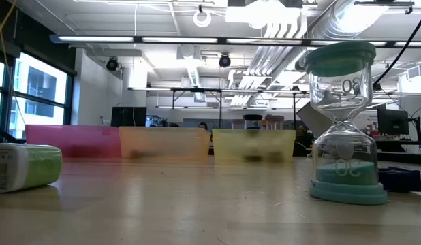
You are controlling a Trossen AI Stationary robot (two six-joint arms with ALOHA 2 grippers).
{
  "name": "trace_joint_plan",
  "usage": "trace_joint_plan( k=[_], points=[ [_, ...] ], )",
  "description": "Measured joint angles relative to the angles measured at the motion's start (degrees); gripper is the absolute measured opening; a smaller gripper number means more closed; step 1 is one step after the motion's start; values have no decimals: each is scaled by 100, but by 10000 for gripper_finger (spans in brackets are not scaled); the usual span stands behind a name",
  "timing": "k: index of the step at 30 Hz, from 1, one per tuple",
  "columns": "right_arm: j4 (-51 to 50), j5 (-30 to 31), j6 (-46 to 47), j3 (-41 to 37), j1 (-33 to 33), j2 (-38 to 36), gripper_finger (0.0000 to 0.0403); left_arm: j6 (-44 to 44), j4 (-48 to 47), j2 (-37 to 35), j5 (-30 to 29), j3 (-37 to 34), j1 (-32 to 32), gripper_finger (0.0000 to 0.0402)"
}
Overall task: Pick & Place Office items
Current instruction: Put the pink white charger adapter into the red bin
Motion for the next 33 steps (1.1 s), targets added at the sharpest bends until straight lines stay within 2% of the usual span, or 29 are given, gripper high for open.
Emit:
trace_joint_plan(
  k=[16,33],
  points=[
    [-130,-402,-167,0,8,0,121,-152,612,373,195,-2,-35,207],
    [-237,-604,-406,0,-4,9,121,-578,662,377,122,-2,100,207]
  ],
)
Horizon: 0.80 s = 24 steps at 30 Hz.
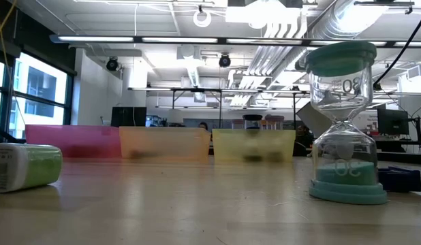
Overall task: Pick & Place Office items
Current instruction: Put the pink white charger adapter into the red bin
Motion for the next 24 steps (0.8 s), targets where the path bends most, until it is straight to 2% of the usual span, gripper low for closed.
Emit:
trace_joint_plan(
  k=[10,20,24],
  points=[
    [-124,-13,-65,-2,0,2,121,137,8,40,6,0,2,213],
    [-245,1,-104,-2,2,4,121,267,81,44,-46,2,2,278],
    [-245,-1,-172,-2,2,4,121,280,82,44,-48,2,5,287]
  ],
)
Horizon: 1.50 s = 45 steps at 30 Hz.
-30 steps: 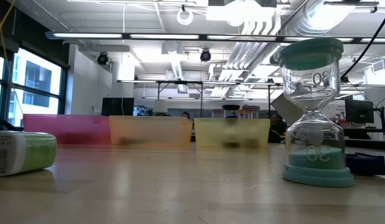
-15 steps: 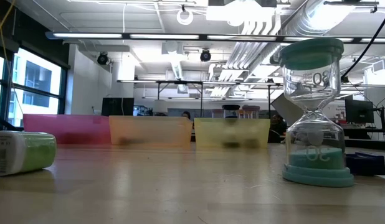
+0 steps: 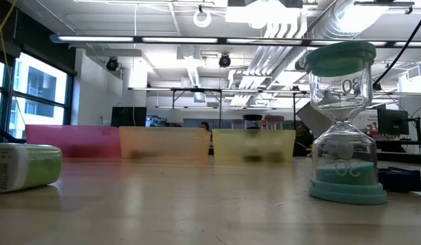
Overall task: Pick & Place Office items
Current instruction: Put the pink white charger adapter into the red bin
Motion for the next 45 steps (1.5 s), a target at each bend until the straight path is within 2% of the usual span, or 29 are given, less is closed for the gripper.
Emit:
trace_joint_plan(
  k=[9,15,29,34,42,45],
  points=[
    [2,-161,20,0,-128,0,121,-133,68,61,-90,2,0,287],
    [2,-279,37,0,-190,0,121,-179,372,319,609,2,-2,287],
    [-28,-324,175,1,-216,0,121,66,688,478,933,5,99,281],
    [-38,-322,208,2,-219,0,121,28,702,527,987,4,160,240],
    [-37,-446,212,0,-216,0,121,40,703,560,981,4,190,136],
    [-43,-322,174,0,-216,0,131,68,687,557,937,4,190,130]
  ],
)
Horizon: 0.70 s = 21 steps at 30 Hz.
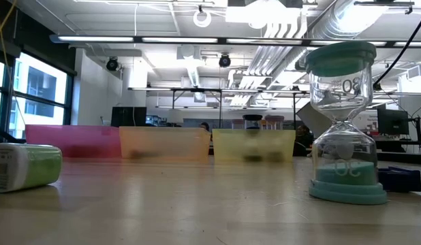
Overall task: Pick & Place Office items
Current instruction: Put the pink white charger adapter into the red bin
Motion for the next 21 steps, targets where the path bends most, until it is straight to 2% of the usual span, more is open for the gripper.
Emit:
trace_joint_plan(
  k=[4,10,15,21],
  points=[
    [5,242,-13,2,-7,0,185,-148,-21,2,-44,0,0,130],
    [-34,51,78,1,-15,0,260,-622,-81,2,-184,-2,-3,130],
    [-543,441,242,2,0,-151,288,-1420,-291,-9,-394,-2,-89,130],
    [-1669,1527,-39,2,160,-529,294,-1708,-669,-138,-1106,-2,-420,130]
  ],
)
